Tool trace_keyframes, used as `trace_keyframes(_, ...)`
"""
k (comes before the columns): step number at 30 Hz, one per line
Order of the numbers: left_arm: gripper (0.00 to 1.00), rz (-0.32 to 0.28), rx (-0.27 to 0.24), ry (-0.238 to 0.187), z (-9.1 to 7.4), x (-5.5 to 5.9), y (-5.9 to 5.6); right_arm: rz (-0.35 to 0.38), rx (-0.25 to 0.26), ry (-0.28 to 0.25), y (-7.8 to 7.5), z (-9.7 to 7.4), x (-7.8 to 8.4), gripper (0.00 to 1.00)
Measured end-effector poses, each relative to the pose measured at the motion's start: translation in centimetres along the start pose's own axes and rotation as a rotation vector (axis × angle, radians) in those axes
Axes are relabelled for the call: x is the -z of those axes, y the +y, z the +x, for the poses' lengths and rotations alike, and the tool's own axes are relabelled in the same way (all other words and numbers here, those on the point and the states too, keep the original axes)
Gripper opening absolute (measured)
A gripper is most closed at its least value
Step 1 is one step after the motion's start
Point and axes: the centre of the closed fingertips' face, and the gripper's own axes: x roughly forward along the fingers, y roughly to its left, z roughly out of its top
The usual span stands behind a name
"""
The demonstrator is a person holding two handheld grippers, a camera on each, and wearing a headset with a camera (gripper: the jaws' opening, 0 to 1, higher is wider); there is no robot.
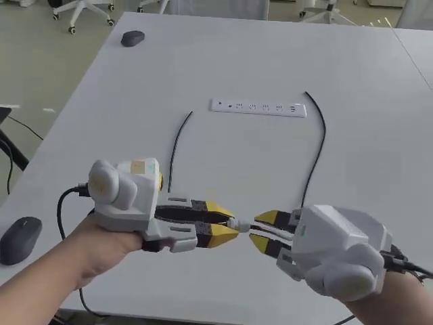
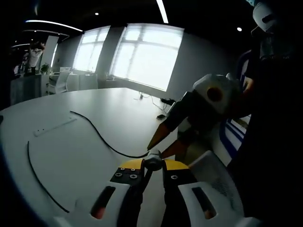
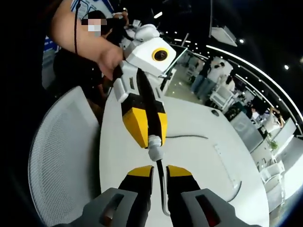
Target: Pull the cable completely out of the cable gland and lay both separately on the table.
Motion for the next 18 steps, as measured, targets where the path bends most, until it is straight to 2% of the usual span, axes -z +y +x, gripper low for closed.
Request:
trace_keyframes(7, 0.15, -0.01, 0.0, -0.001, 0.23, 0.08, -0.15, -0.031, 0.0, 0.007, 0.07, 0.35, 0.01, 0.01)
trace_keyframes(10, 0.15, -0.009, 0.003, 0.007, 0.35, 0.25, -0.15, 0.006, 0.003, 0.019, -0.01, 0.3, 0.2, 0.0)
trace_keyframes(18, 0.15, -0.009, -0.011, 0.003, 0.65, 0.13, 0.06, 0.012, 0.019, 0.016, -0.35, 0.21, 0.42, 0.0)
